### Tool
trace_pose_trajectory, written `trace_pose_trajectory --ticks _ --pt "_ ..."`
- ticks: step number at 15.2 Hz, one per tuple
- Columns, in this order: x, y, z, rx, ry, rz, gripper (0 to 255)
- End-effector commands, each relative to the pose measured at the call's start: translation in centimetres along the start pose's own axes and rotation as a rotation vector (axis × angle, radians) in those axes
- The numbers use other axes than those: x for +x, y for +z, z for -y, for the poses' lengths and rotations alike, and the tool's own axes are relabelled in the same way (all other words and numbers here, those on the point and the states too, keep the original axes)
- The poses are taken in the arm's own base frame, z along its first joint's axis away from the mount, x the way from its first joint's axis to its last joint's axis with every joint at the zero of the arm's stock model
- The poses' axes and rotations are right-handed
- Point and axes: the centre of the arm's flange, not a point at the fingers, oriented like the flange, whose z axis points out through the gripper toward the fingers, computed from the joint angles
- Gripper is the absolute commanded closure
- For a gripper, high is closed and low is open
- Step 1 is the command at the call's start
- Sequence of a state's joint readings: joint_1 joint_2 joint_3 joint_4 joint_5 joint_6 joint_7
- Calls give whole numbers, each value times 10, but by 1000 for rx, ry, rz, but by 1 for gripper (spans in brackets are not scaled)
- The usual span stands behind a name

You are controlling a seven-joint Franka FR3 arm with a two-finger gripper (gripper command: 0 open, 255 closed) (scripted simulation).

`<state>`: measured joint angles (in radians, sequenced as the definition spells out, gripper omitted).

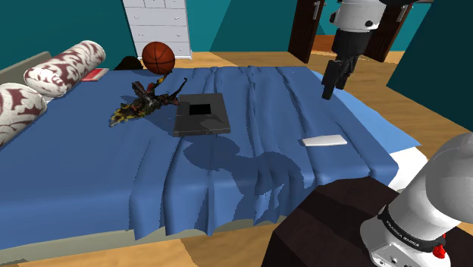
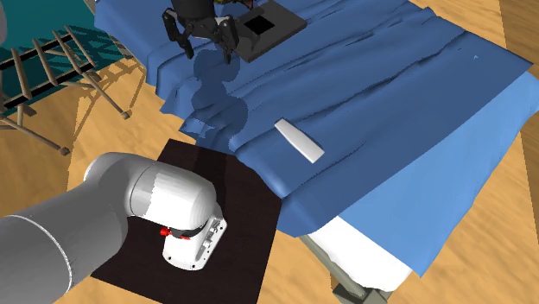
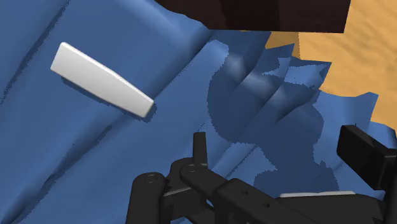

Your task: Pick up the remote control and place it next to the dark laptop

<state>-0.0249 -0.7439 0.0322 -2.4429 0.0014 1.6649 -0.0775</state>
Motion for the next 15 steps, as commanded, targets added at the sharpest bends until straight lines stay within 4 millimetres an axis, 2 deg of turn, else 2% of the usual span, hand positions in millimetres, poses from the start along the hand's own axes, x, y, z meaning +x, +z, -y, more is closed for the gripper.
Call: trace_pose_trajectory --ticks 1,8,15 --pt "0 0 0 0 0 0 0" --pt "-14 71 -57 -3 -223 -9 0" --pt "-15 142 -117 -6 -447 -18 0"
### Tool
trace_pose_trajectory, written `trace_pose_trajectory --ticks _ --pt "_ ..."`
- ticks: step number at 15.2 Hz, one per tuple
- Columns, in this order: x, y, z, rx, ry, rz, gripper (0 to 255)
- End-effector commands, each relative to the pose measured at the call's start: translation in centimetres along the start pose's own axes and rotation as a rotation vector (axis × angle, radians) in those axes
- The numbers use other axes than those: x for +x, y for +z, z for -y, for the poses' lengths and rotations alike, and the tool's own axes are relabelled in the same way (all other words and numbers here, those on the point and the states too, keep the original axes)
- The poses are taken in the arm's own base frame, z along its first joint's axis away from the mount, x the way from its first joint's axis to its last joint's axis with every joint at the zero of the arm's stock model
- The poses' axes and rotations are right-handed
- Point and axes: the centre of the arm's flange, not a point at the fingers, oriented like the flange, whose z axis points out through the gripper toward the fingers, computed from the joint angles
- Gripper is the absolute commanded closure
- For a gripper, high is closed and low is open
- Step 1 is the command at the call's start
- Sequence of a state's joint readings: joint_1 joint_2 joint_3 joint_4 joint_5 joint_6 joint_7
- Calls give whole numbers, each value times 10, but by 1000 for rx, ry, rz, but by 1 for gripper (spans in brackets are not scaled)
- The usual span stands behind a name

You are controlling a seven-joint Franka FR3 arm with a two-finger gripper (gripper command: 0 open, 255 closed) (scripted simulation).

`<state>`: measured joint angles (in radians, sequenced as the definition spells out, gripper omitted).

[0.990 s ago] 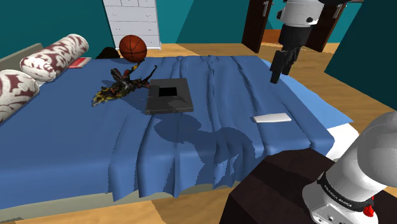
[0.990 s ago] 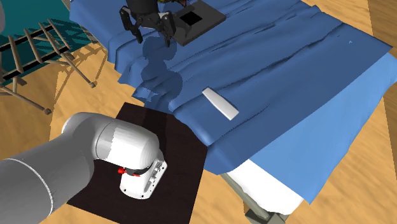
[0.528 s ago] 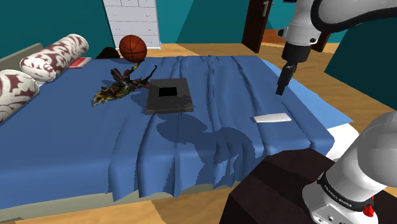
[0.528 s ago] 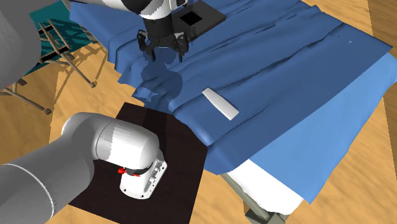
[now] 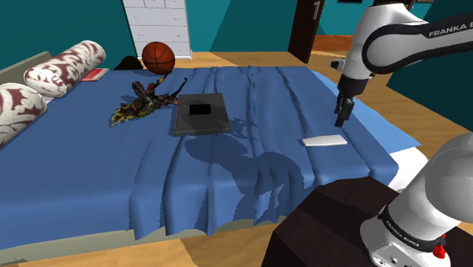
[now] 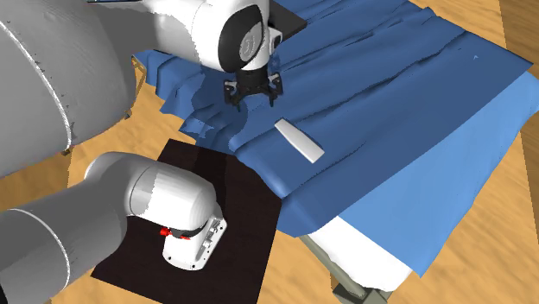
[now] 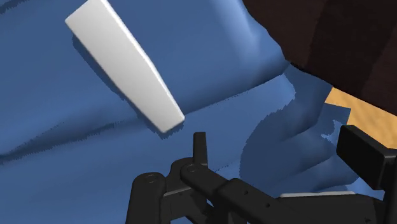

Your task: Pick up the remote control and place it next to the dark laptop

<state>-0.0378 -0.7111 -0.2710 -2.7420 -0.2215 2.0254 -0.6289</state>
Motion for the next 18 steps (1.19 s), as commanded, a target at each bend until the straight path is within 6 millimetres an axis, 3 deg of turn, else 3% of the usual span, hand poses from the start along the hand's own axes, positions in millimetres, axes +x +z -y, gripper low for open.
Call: trace_pose_trajectory --ticks 1,8,15,18 --pt "-6 19 -18 -3 -69 -3 0" --pt "-16 90 -76 -6 -293 -12 0" --pt "-13 161 -135 -9 -516 -21 0" --pt "-11 180 -142 -9 -543 -22 0"
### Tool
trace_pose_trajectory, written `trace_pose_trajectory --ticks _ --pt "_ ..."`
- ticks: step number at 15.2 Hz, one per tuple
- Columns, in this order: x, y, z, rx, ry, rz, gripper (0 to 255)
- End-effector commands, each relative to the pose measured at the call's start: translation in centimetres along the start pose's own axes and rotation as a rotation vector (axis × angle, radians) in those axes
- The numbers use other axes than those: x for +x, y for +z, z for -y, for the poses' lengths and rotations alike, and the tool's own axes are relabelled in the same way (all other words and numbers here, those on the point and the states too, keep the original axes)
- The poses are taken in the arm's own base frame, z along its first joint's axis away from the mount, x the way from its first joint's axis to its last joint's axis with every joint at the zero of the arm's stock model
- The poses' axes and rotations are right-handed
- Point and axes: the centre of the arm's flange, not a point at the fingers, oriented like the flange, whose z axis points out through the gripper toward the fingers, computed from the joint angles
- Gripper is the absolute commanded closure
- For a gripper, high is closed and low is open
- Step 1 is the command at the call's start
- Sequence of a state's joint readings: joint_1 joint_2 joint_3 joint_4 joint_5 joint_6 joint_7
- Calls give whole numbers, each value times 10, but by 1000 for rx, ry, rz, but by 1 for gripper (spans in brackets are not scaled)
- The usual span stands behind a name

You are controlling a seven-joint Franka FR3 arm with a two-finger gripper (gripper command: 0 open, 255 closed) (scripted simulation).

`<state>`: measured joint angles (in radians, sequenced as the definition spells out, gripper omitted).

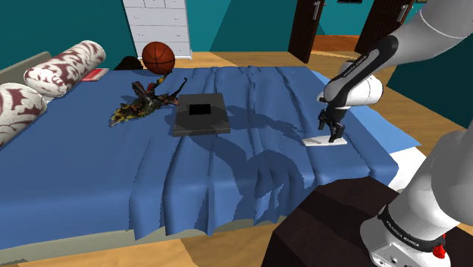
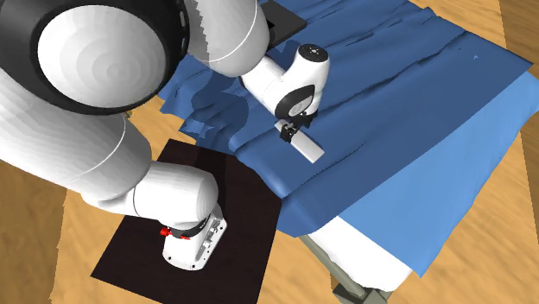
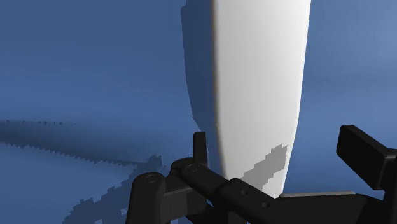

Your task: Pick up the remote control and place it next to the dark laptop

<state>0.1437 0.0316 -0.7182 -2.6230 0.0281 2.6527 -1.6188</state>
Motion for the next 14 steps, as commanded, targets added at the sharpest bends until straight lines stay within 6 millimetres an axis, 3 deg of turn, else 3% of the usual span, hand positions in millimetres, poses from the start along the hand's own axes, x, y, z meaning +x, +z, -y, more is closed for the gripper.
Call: trace_pose_trajectory --ticks 1,6,13,14 --pt "-2 11 -2 -2 -8 0 0" --pt "-2 36 -2 -2 -8 0 0" --pt "-2 36 -2 -2 -8 0 0" --pt "-2 36 -2 -2 -8 0 255"
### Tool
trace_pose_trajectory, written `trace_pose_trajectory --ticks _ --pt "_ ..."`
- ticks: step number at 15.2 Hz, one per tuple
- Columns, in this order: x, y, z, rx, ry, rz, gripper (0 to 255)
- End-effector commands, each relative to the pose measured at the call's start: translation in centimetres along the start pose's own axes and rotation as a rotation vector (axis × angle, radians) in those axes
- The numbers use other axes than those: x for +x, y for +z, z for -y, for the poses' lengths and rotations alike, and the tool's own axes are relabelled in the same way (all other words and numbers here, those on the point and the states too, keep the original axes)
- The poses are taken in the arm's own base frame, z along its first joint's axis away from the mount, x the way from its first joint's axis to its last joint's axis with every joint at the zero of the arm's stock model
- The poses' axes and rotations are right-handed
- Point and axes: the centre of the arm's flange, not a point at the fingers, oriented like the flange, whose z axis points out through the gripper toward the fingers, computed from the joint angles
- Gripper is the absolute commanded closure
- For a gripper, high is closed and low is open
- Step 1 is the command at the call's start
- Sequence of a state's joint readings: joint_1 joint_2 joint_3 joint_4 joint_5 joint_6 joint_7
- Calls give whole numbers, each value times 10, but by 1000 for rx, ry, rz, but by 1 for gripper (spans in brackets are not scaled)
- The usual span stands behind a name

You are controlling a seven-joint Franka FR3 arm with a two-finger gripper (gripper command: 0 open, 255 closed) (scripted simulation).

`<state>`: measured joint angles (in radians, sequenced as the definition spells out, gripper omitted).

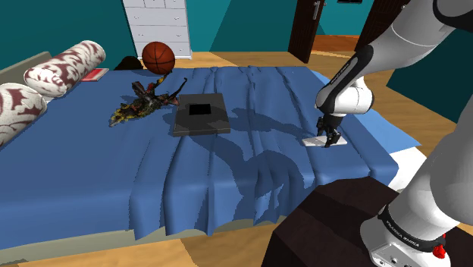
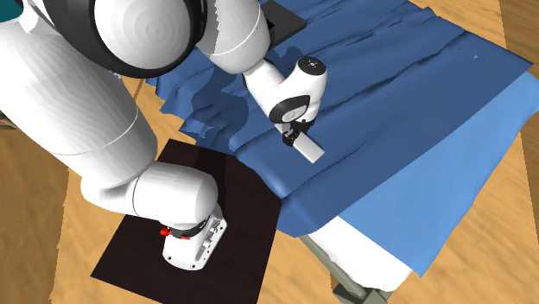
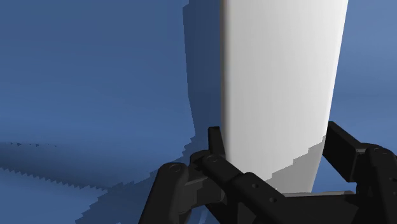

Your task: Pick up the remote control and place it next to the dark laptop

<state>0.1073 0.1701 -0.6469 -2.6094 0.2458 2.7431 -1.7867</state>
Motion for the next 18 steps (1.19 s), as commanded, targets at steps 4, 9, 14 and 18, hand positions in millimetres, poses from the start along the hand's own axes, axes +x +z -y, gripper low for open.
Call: trace_pose_trajectory --ticks 4,9,14,18 --pt "0 0 0 0 0 0 255" --pt "0 0 0 0 0 0 255" --pt "0 -26 0 0 0 0 255" --pt "0 -47 0 0 0 0 255"
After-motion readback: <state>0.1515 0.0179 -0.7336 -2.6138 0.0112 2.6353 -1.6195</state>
